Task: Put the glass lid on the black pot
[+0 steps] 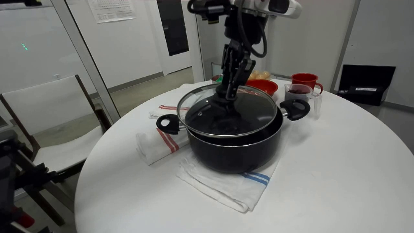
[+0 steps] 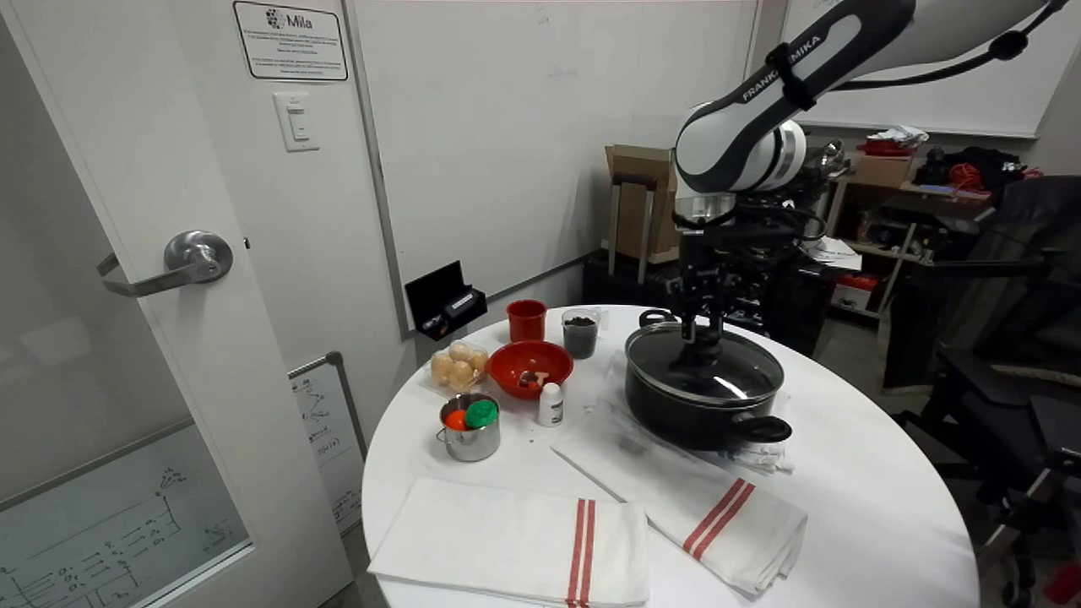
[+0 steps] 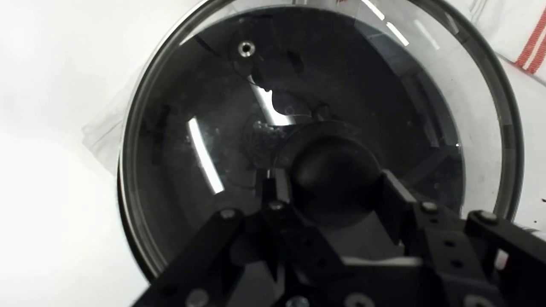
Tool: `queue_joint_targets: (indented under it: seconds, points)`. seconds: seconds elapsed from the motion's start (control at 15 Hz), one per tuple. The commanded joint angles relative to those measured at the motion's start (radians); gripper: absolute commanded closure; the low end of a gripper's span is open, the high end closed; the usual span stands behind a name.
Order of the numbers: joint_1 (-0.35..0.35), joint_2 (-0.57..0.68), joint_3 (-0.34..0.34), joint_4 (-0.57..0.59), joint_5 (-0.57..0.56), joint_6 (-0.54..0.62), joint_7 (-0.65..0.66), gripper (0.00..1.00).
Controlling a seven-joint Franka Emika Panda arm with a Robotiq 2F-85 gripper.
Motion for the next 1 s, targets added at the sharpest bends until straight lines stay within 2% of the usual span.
queue_joint_targets:
  seconds: [0.0, 0.93]
  points:
    - [-0.010, -0.008, -0.005, -0.002, 0.036, 0.005, 0.019, 0.75]
    - [-0.016, 0.019, -0.011, 0.026, 0.040, -0.006, 0.032, 0.75]
